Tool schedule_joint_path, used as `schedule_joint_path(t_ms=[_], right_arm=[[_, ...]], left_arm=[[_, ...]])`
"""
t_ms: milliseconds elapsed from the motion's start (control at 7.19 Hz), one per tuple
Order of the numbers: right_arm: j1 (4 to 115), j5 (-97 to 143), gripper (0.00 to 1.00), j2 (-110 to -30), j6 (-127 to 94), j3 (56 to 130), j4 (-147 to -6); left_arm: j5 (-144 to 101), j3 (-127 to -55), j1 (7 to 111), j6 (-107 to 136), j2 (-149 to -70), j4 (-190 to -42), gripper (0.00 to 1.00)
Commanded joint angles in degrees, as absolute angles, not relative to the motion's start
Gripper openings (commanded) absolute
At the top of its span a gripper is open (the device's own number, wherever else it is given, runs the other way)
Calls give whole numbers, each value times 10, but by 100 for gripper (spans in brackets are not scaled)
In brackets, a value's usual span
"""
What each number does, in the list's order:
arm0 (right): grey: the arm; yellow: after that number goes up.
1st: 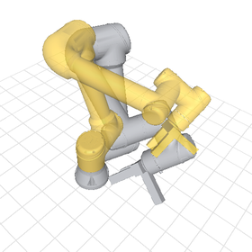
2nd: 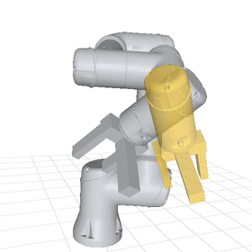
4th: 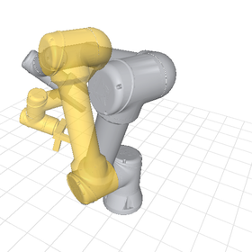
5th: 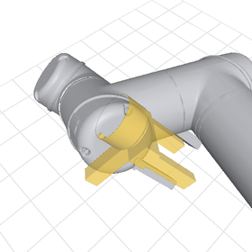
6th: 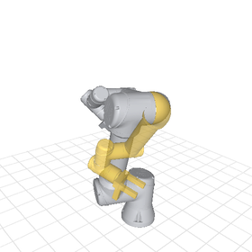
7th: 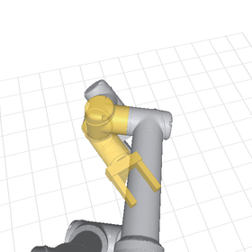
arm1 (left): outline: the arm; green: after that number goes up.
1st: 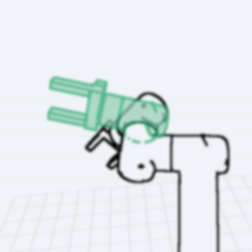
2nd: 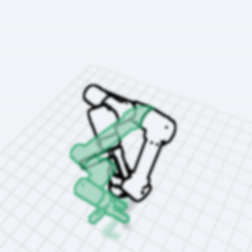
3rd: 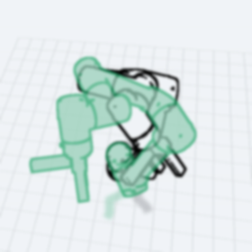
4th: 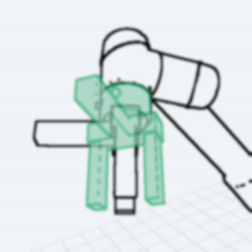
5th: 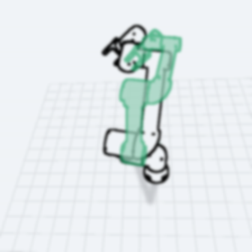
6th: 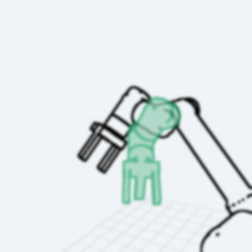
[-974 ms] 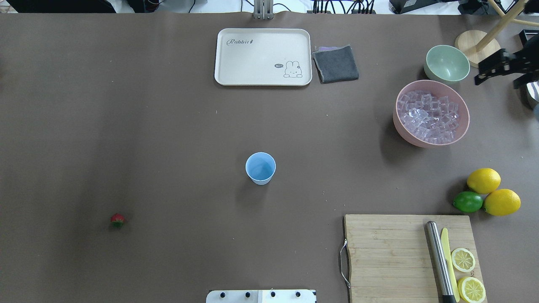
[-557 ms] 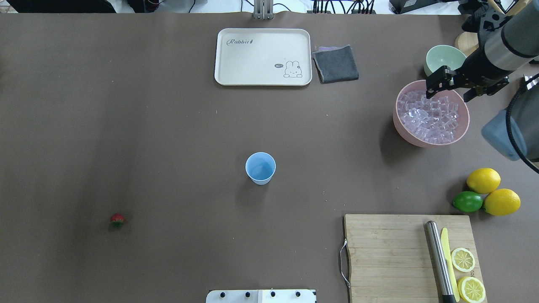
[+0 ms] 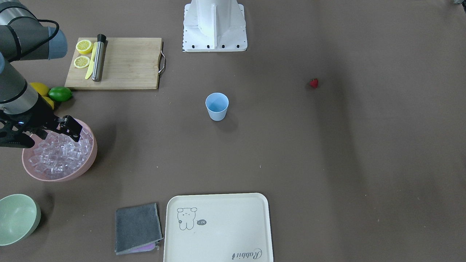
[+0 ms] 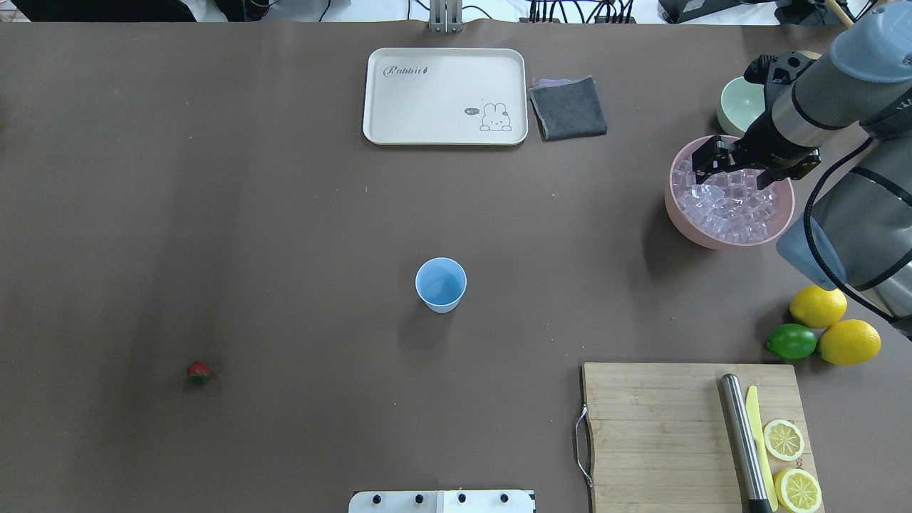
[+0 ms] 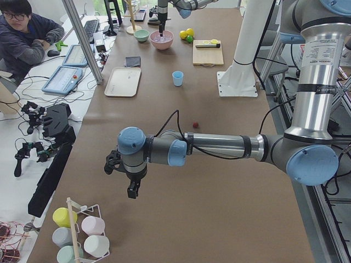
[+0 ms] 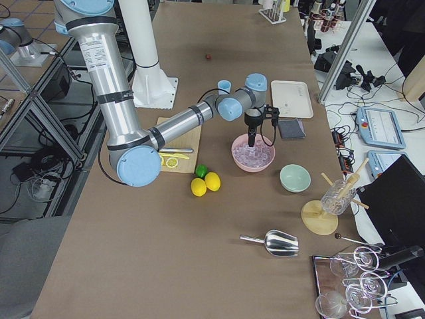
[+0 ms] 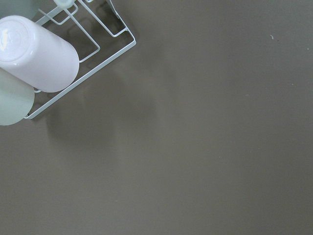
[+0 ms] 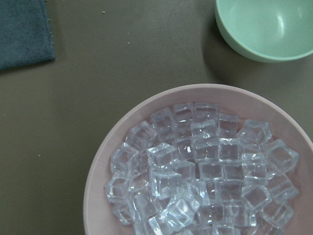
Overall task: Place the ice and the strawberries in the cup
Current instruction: 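Move the right gripper over the pink bowl of ice cubes, then lower the right gripper into the ice and grasp an ice cube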
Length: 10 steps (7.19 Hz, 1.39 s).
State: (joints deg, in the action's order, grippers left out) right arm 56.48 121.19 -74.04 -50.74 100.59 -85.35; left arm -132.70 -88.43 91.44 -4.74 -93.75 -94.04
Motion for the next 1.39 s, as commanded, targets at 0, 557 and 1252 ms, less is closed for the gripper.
schedule_joint_path(t_ms=[0,557,1252], right_arm=[[564,1212,98,-730,-505,980,-853],[563,1212,98,-720,-504,949,-853],[560,1218,95,-722,-510,918,-796]], left_arm=[[-1327,-884,914,-47,-939,-940,98],[-1327,-883,914,-47,-940,-940,98],[-1326,-833,914,-47,-956,-982,98]])
